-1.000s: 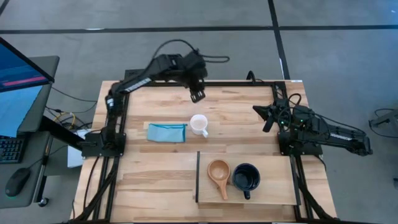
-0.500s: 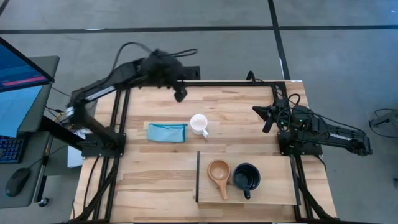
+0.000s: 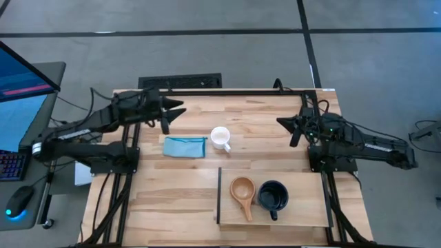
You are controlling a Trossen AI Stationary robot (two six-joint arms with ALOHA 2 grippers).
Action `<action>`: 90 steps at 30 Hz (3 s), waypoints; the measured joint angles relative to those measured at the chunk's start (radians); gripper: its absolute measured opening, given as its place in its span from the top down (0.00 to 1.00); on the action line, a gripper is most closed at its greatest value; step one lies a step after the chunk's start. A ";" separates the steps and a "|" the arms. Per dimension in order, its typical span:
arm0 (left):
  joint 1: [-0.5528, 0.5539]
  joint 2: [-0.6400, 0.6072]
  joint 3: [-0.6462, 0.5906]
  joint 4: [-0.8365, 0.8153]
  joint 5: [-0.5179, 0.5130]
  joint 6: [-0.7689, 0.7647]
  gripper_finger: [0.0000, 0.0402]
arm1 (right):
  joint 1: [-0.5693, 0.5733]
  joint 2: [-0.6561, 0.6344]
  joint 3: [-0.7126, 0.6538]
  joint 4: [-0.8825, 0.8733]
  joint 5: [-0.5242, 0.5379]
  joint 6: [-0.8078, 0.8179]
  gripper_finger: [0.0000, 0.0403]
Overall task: Stack small to large cups/mugs on shelf
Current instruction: Put the white mug on the shelf
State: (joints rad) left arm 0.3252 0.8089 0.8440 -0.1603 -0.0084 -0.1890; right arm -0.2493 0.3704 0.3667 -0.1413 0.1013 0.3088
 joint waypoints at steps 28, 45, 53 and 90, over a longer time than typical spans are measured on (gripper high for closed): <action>-0.005 -0.015 -0.083 -0.065 -0.004 0.014 0.62 | -0.002 0.979 0.874 -0.317 -0.079 -0.418 0.94; -0.005 -0.003 -0.083 -0.068 -0.004 0.008 0.62 | -0.002 1.212 1.054 -0.385 -0.078 -0.703 0.81; -0.005 -0.003 -0.083 -0.069 -0.004 0.009 0.62 | 0.000 1.222 1.054 -0.402 -0.077 -0.779 0.64; -0.011 -0.002 -0.083 -0.146 -0.004 0.011 0.62 | 0.096 1.562 1.374 -0.714 -0.074 -0.928 0.64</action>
State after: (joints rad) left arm 0.3138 0.8066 0.7609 -0.3065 -0.0120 -0.1780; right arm -0.1538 1.9321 1.7410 -0.8556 0.0273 -0.6192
